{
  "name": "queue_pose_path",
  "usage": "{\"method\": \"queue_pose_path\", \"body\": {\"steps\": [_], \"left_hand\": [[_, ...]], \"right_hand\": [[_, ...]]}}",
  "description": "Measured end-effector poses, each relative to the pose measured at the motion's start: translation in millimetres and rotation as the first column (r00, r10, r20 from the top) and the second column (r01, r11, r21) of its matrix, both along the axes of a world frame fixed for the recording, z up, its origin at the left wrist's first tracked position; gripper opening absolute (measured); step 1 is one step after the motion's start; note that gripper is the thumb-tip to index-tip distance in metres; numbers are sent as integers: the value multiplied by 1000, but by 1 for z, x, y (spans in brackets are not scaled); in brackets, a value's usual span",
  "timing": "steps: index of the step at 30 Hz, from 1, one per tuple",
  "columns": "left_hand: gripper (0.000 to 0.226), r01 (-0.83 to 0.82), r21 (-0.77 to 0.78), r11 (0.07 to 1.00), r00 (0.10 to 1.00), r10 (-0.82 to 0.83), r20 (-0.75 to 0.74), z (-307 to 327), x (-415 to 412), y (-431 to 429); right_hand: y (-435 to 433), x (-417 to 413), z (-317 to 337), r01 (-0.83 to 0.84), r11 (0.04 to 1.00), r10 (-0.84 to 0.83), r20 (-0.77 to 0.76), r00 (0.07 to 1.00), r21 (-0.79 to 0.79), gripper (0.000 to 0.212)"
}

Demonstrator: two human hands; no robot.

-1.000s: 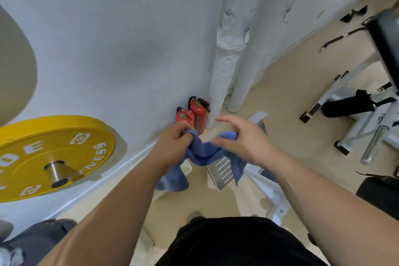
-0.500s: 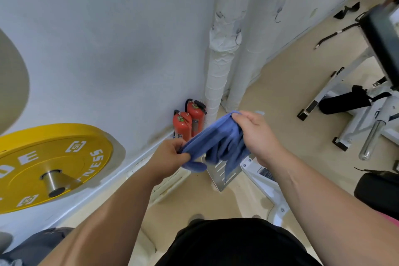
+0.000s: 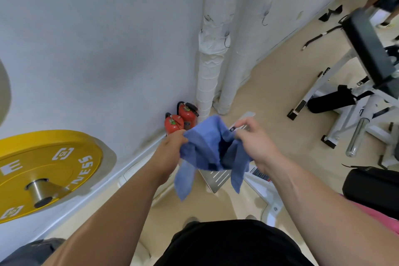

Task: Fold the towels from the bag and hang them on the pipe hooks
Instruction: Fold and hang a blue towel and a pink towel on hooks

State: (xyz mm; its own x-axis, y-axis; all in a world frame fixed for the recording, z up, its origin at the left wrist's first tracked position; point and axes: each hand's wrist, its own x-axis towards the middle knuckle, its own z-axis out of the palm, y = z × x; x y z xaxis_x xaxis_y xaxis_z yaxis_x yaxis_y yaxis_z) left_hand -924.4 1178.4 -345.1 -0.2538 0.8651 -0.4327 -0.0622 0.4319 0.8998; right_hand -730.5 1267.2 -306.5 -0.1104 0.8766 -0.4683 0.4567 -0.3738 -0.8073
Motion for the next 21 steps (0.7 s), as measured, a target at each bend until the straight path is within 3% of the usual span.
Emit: {"method": "queue_pose_path", "body": {"steps": [4, 7, 9, 14, 21], "left_hand": [[21, 113, 88, 990, 992, -107, -74, 24, 30, 2], [19, 55, 165, 985, 998, -50, -35, 21, 38, 1], [12, -23, 174, 984, 997, 36, -73, 16, 35, 0], [23, -195, 182, 964, 981, 194, 24, 19, 37, -9], [26, -203, 201, 958, 978, 191, 79, 20, 35, -12]], "right_hand": [[-22, -19, 1, 14, 988, -68, -346, 936, -155, 30], [-26, -23, 1, 23, 968, -151, -509, 847, -249, 28], [-29, -24, -1, -20, 975, -109, -554, 825, -222, 28], [-35, -30, -6, -64, 997, 32, -519, 854, -44, 33], [-33, -29, -2, -25, 988, 77, -343, 936, 153, 13]]}}
